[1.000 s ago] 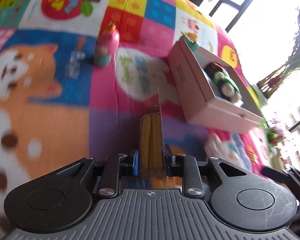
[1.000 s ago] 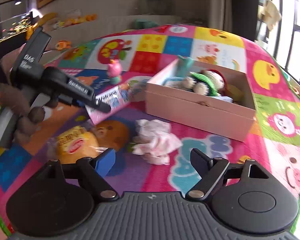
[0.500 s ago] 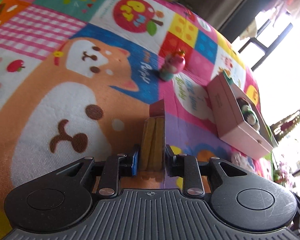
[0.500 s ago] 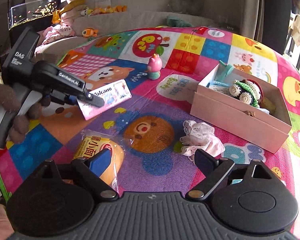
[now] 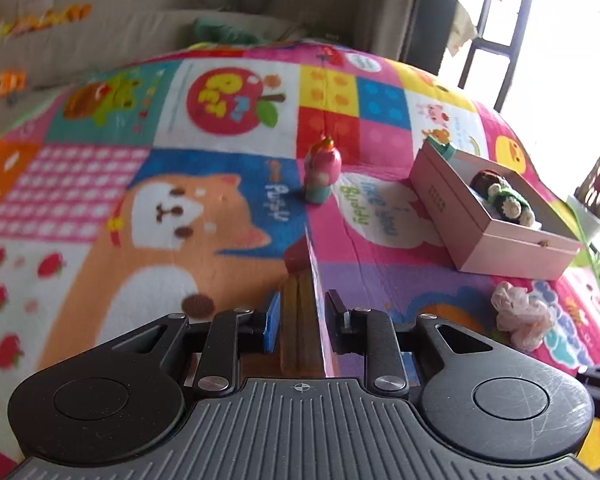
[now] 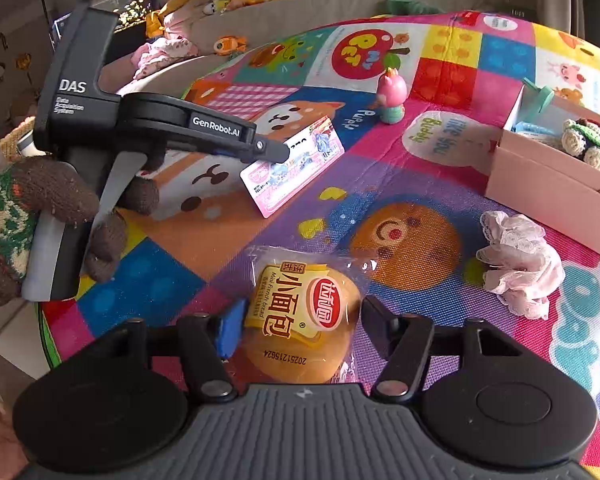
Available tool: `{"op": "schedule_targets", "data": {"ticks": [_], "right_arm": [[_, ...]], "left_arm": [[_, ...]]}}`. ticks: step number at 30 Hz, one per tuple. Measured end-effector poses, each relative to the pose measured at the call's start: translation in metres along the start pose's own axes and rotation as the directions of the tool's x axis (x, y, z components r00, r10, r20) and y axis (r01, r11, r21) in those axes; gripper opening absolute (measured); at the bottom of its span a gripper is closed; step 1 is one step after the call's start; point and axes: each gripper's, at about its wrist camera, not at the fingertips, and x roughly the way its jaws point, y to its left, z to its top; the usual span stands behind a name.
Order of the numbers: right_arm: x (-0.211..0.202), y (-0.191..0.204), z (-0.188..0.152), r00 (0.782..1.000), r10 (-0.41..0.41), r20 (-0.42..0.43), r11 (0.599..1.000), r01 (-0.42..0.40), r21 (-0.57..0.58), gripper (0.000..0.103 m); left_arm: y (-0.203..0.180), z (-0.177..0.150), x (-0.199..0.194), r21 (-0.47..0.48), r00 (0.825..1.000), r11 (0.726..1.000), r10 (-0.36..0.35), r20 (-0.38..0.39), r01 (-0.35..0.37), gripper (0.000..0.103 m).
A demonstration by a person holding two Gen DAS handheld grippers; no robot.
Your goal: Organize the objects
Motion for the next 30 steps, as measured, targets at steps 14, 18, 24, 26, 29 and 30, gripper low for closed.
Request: {"op": "schedule_targets", "data": {"ticks": [14, 18, 24, 26, 29, 30], "right_arm": [[-0.060, -0.083, -0.014, 0.939, -0.306, 0.154, 0.938, 0.270, 0.217, 0.085], [-0.057, -0.104, -0.013, 0.873, -0.454, 0.175, 0.871, 0.395, 0.292, 0.086], [-0.060, -0.127, -0.021, 0.868, -0.474, 0.150, 0.836, 0.390, 0.386, 0.086], [-0.060, -0.128, -0.025, 0.865, -0.479, 0.151, 0.834, 0.394, 0.386, 0.087], [-0.055, -0.132, -0.028, 0.861, -0.489, 0.142, 0.824, 0.403, 0.398, 0.088], [-0.052, -0.133, -0.030, 0.860, -0.493, 0.131, 0.819, 0.408, 0.403, 0.088]], "left_arm": [[-0.013, 0.013, 0.048, -0.164, 0.979, 0.977, -0.157, -0.130, 0.135, 0.027], [-0.044, 0.005, 0.050, -0.126, 0.927, 0.945, -0.322, -0.193, 0.302, 0.027], [-0.062, -0.001, 0.034, 0.027, 0.958, 0.970, -0.235, -0.163, 0.242, 0.032], [-0.050, 0.003, 0.035, -0.001, 0.975, 0.983, -0.180, -0.133, 0.181, 0.031], [-0.030, 0.006, 0.041, -0.033, 0.991, 0.996, -0.084, -0.106, 0.081, 0.033], [-0.026, 0.006, 0.042, -0.033, 0.993, 0.998, -0.057, -0.106, 0.054, 0.030]]}}
